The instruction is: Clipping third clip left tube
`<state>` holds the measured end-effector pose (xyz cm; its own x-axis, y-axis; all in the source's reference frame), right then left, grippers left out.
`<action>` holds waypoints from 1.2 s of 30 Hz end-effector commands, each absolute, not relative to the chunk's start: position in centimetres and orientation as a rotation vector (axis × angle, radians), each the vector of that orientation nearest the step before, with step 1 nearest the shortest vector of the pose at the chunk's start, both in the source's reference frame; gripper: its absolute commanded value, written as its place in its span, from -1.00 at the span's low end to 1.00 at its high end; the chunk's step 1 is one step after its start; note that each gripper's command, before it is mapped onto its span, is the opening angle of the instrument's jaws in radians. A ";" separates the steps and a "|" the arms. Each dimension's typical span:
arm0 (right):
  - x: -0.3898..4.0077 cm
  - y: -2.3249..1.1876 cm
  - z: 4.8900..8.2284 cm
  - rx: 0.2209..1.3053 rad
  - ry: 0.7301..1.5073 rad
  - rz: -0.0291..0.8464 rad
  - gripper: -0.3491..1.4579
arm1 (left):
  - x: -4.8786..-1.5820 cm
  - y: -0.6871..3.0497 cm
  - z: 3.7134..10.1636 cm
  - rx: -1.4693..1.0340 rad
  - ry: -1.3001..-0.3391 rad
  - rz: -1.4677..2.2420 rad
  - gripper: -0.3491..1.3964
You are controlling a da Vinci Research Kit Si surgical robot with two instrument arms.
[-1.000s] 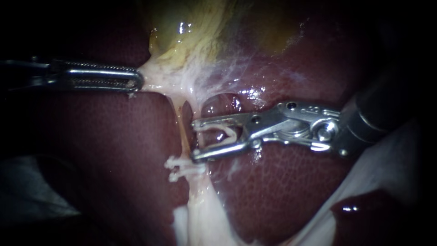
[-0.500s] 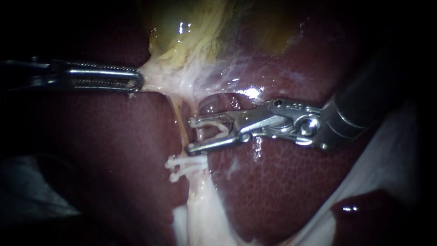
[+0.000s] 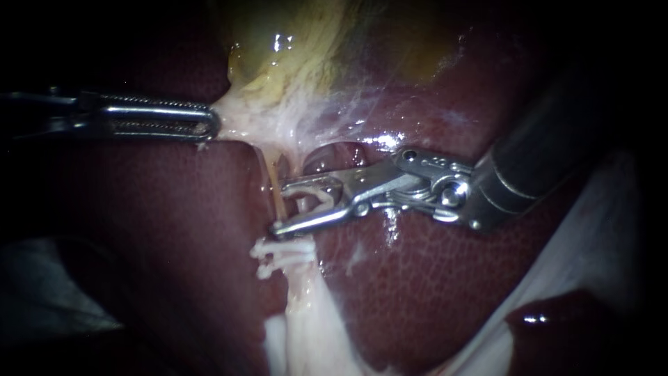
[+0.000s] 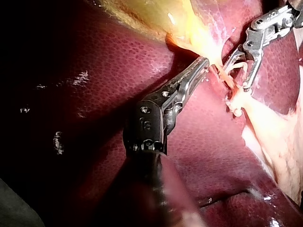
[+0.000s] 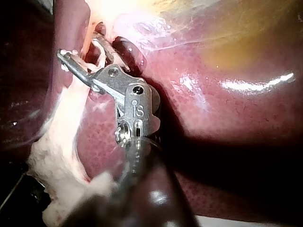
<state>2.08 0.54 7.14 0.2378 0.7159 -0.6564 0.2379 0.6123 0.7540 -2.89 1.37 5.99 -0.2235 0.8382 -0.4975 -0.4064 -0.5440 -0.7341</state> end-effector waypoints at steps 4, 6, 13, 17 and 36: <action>2.19 0.53 7.11 0.922 1.362 0.398 -0.10 | -2.89 1.37 5.99 -1.162 -0.585 1.874 -1.00; 2.24 0.52 7.09 0.924 1.378 0.400 -0.10 | -2.89 1.37 5.99 -1.162 -0.585 1.874 -1.00; 2.31 0.49 6.92 0.932 1.397 0.404 -0.10 | -2.90 1.37 5.99 -1.162 -0.584 1.874 -1.00; 2.31 0.51 6.72 0.933 1.404 0.416 -0.11 | -2.90 1.37 5.99 -1.162 -0.584 1.874 -1.00; 2.23 0.58 6.50 0.963 1.402 0.479 -0.65 | -2.90 1.37 5.99 -1.162 -0.584 1.874 -1.00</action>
<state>2.22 0.59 6.50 0.1592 0.7827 -0.6018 0.2505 0.5576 0.7914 -2.90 1.37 5.99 -0.2233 0.8384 -0.4973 -0.4075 -0.5437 -0.7337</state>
